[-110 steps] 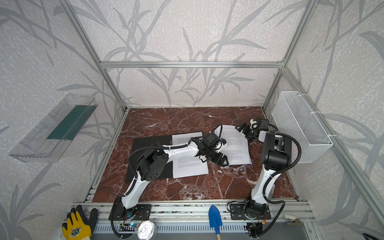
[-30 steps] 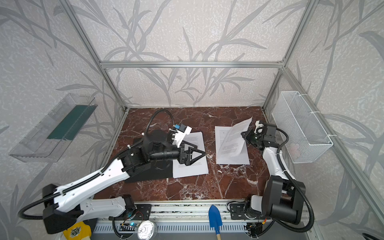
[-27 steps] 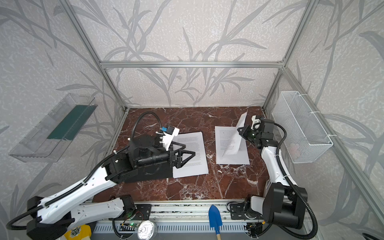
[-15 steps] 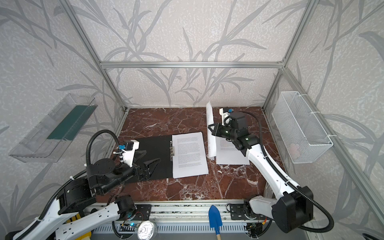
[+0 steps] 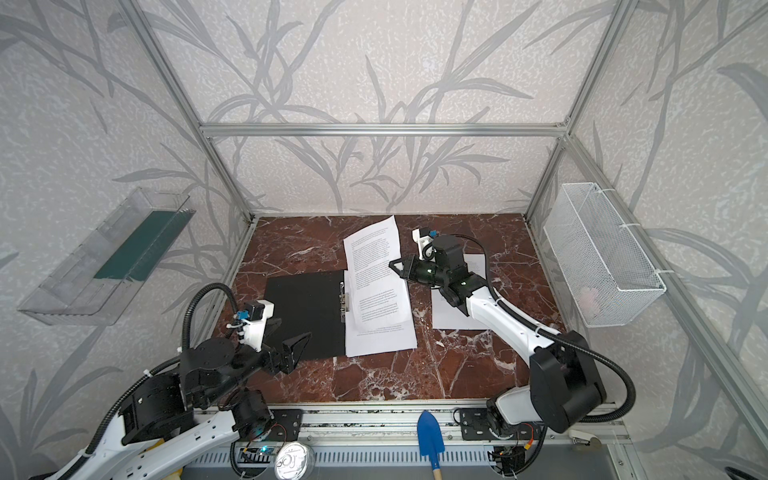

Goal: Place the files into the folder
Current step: 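Lay the sheet onto the clipped stack with the right gripper while the left withdraws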

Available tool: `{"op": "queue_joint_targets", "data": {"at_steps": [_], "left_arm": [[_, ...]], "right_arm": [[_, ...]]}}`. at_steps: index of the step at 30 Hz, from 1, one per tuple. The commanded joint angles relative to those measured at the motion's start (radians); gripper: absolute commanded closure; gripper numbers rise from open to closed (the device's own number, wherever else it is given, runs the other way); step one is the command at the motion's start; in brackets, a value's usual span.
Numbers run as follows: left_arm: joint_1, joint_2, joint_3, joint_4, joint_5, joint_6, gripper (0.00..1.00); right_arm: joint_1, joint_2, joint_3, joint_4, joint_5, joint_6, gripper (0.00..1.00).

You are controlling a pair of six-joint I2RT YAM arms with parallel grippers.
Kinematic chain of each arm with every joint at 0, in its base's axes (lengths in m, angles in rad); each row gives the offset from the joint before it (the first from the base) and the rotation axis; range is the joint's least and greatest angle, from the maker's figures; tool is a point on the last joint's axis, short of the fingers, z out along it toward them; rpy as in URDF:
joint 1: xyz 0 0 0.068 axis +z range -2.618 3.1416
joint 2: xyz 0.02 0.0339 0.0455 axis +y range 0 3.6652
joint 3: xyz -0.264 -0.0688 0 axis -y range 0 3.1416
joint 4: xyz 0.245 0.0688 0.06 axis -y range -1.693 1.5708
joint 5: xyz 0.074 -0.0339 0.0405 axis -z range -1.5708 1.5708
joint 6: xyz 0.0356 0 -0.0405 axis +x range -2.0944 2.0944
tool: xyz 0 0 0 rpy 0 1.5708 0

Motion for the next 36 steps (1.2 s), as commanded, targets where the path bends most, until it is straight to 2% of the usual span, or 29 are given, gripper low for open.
{"op": "queue_joint_targets", "data": {"at_steps": [1,3,6,12,20,29,36], "left_arm": [[0.005,-0.003,0.008,-0.024,0.007,-0.004,0.01],[0.005,0.0,0.009,-0.025,0.015,-0.006,0.01],[0.003,0.006,0.01,-0.023,0.031,-0.006,0.01],[0.003,0.022,0.009,-0.022,0.051,-0.003,0.01],[0.003,0.026,0.01,-0.022,0.052,-0.004,0.01],[0.004,0.046,0.011,-0.025,0.053,-0.002,0.01],[0.005,0.054,0.012,-0.024,0.055,-0.001,0.01]], "right_arm": [[-0.023,0.08,-0.06,0.068,0.001,-0.01,1.0],[-0.021,0.123,-0.062,-0.011,0.08,-0.101,1.0],[-0.022,0.209,-0.047,-0.072,0.086,-0.194,1.0],[-0.026,0.284,-0.101,0.003,0.104,-0.196,1.0],[-0.025,0.302,-0.098,0.036,0.082,-0.191,1.0],[-0.023,0.351,-0.125,0.167,0.048,-0.094,1.0],[-0.019,0.354,-0.124,0.161,0.034,-0.104,1.0]]}}
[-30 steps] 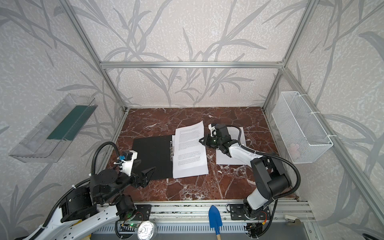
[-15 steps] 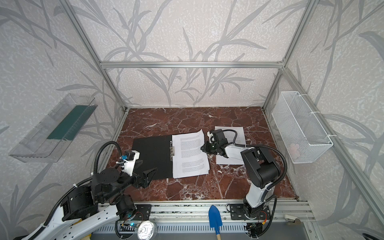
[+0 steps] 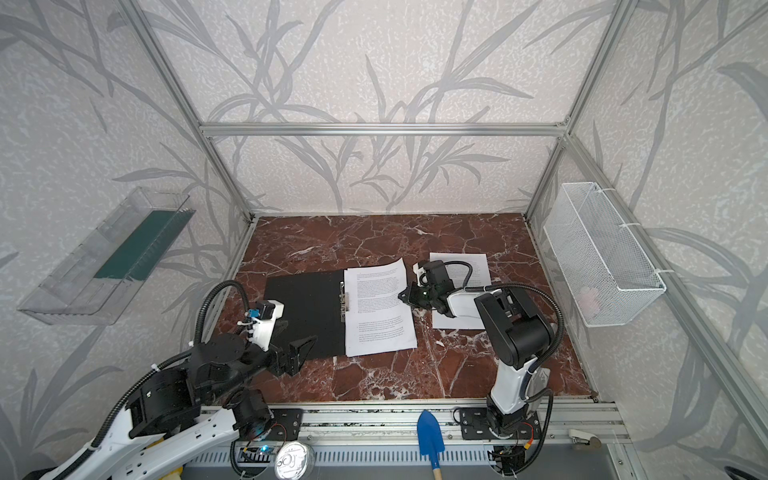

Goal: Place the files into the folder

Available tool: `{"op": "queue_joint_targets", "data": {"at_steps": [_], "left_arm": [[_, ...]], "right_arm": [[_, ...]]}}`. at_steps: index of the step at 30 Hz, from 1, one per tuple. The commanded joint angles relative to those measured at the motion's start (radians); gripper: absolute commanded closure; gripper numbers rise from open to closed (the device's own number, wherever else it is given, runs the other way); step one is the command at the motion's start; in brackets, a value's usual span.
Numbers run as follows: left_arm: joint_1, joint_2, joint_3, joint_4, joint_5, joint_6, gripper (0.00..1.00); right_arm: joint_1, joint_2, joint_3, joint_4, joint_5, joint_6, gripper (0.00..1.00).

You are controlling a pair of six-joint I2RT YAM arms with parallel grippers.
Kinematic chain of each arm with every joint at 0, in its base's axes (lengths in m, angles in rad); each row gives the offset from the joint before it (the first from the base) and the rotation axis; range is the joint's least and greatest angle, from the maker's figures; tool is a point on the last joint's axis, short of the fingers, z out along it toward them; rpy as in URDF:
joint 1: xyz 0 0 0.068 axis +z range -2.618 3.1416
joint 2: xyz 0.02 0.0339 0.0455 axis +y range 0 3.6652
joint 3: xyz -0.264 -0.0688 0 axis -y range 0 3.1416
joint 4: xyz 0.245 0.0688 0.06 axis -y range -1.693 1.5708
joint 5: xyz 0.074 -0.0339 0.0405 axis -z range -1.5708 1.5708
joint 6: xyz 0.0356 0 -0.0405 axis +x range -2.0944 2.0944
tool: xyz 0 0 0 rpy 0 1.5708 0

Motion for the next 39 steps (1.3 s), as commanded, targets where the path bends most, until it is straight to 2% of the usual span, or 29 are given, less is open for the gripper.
{"op": "queue_joint_targets", "data": {"at_steps": [1,26,39], "left_arm": [[0.005,0.004,0.01,-0.018,0.001,-0.002,0.01],[0.005,0.011,0.011,-0.018,0.003,-0.002,0.01],[0.005,0.014,0.01,-0.018,0.002,-0.001,0.01]], "right_arm": [[0.004,0.003,-0.005,0.018,-0.013,-0.003,1.0],[0.021,-0.052,-0.036,-0.025,-0.01,-0.029,1.0],[0.044,-0.048,-0.046,0.026,0.029,0.031,1.0]]}}
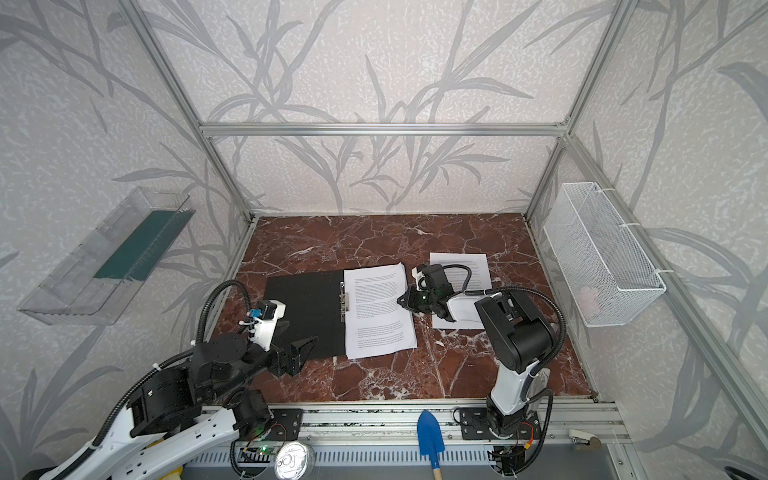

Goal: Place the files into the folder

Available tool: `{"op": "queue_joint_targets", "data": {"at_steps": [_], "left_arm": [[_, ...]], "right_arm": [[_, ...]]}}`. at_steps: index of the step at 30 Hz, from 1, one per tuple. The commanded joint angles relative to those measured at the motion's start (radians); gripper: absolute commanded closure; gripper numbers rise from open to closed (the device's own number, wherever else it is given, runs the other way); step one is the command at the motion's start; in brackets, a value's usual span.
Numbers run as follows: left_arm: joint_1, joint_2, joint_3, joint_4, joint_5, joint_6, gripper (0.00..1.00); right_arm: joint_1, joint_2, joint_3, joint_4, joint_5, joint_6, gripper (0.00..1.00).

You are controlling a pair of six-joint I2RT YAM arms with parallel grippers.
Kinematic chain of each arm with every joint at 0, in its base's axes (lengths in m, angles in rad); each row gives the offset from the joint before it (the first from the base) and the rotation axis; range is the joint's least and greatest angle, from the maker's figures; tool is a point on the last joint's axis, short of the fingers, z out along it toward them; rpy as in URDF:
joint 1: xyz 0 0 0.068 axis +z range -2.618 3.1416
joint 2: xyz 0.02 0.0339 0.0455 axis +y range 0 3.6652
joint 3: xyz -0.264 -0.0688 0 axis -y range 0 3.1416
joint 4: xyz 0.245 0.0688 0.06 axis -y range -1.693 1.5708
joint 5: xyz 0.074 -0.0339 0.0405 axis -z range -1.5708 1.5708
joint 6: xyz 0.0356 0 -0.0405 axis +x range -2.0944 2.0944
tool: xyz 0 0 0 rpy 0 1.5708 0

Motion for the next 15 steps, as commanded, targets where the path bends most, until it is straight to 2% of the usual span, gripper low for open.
{"op": "queue_joint_targets", "data": {"at_steps": [1,15], "left_arm": [[0.005,0.005,0.01,-0.017,-0.005,-0.002,0.01],[0.006,0.008,0.01,-0.017,-0.002,0.0,0.01]], "right_arm": [[0.011,-0.019,-0.005,0.027,0.022,0.019,1.0],[0.024,-0.008,0.009,0.03,0.049,0.041,1.0]]}}
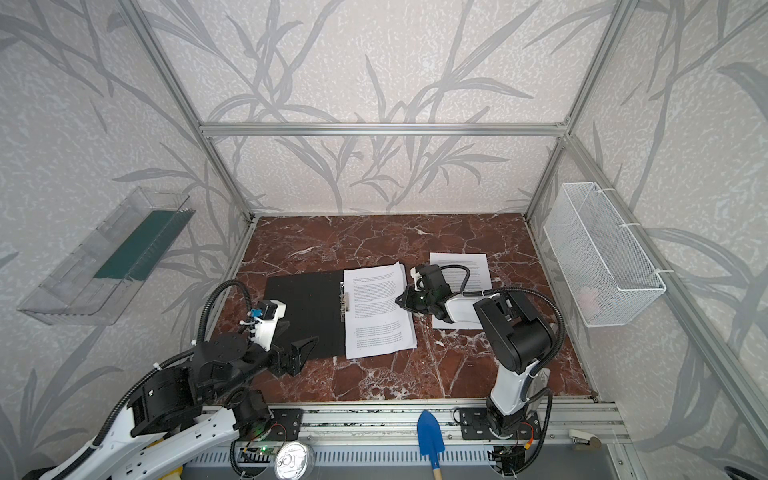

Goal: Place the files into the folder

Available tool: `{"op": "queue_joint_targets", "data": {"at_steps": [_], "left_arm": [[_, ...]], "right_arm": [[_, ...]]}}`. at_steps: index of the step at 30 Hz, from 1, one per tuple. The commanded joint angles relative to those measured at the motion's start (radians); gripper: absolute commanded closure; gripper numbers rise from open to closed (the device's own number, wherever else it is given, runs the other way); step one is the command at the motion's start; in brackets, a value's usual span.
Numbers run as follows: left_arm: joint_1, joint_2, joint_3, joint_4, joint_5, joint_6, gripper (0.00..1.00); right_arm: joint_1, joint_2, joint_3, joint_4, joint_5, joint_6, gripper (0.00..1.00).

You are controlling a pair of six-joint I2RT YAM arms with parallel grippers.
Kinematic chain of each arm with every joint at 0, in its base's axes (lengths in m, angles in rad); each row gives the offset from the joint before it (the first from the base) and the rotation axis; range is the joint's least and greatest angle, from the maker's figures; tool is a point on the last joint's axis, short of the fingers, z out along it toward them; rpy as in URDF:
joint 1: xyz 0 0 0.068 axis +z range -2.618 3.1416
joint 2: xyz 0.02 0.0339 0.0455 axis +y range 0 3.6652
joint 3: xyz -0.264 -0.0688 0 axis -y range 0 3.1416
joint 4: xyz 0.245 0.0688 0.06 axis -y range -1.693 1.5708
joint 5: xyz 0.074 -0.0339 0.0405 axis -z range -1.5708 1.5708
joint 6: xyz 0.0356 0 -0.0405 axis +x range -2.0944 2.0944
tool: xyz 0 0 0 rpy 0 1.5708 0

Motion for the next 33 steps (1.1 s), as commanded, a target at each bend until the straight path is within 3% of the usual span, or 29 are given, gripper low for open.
{"op": "queue_joint_targets", "data": {"at_steps": [1,23,33], "left_arm": [[0.005,0.005,0.01,-0.018,-0.003,0.0,0.01],[0.007,0.006,0.01,-0.016,0.002,0.0,0.01],[0.007,0.003,0.01,-0.016,0.008,0.001,0.01]], "right_arm": [[0.007,-0.008,0.007,0.019,0.021,0.015,1.0],[0.019,0.002,0.031,0.012,0.012,0.01,1.0],[0.02,-0.071,0.03,-0.045,0.051,-0.026,0.55]]}}
